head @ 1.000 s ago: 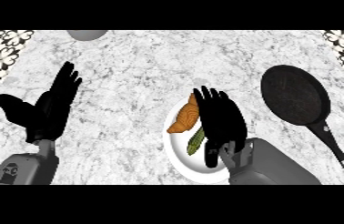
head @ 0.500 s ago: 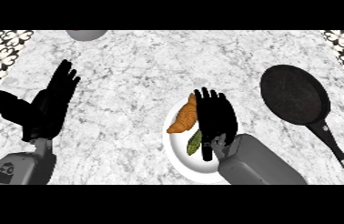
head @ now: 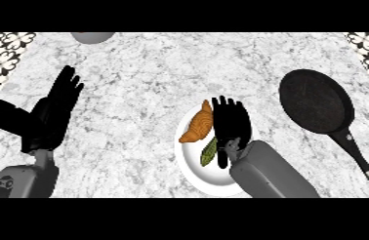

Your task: Pick the squash from the plate and place it in the pan

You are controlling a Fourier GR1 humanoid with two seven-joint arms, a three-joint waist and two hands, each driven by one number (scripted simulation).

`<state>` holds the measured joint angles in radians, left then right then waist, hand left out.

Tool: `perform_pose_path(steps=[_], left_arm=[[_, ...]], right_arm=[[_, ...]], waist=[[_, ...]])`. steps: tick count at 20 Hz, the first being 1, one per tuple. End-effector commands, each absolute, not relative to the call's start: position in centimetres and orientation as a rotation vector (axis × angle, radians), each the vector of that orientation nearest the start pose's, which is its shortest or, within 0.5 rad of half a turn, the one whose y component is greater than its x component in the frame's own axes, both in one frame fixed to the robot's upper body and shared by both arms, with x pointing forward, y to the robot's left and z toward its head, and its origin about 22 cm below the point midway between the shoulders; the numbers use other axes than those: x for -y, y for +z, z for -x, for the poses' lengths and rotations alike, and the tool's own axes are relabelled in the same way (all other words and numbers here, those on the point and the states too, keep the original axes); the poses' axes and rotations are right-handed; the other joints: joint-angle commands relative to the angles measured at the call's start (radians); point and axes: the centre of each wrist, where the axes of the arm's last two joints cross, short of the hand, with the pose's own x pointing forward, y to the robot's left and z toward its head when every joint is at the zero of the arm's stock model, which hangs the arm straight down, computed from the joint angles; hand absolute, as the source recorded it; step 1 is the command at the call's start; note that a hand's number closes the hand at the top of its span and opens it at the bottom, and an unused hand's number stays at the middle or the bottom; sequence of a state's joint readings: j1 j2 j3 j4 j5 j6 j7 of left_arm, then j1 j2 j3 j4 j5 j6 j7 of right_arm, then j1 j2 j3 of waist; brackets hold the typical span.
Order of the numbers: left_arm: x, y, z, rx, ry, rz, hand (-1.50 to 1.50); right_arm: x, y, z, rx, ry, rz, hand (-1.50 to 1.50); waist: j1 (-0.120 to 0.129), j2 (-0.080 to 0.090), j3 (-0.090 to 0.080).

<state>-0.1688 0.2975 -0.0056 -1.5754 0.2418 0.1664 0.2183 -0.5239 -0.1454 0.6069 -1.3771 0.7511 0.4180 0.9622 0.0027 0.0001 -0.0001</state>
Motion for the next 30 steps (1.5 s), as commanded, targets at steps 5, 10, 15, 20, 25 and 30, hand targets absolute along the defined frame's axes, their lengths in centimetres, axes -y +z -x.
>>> perform_pose_path(steps=[5, 10, 15, 20, 25, 30], left_arm=[[-27.7, 6.0, -29.7, 1.514, 0.054, -0.100, 0.00], [-26.5, 5.9, -28.2, 1.526, 0.046, -0.101, 0.00], [-27.4, 5.8, -28.9, 1.526, 0.042, -0.094, 0.00], [-27.7, 5.3, -28.0, 1.510, 0.049, -0.093, 0.00], [-27.2, 5.1, -26.8, 1.510, 0.037, -0.091, 0.00], [-27.0, 5.3, -29.2, 1.517, 0.052, -0.094, 0.00]], right_arm=[[7.0, 3.3, -30.4, 0.775, 1.298, 0.876, -1.50], [8.9, 3.8, -33.7, 0.758, 1.278, 0.836, -1.50], [8.0, 1.4, -32.2, 0.850, 1.370, 0.811, 1.50], [8.3, -0.2, -32.0, 0.873, 1.353, 0.817, 1.50], [8.8, 0.2, -31.7, 0.914, 1.303, 0.801, 1.50], [8.3, 2.1, -30.4, 1.035, 1.256, 0.931, 1.50]], waist=[[-0.001, 0.001, 0.000], [0.004, 0.002, 0.000], [0.004, 0.002, 0.000], [0.002, 0.001, 0.000], [0.001, 0.000, 0.000], [-0.007, 0.000, 0.000]])
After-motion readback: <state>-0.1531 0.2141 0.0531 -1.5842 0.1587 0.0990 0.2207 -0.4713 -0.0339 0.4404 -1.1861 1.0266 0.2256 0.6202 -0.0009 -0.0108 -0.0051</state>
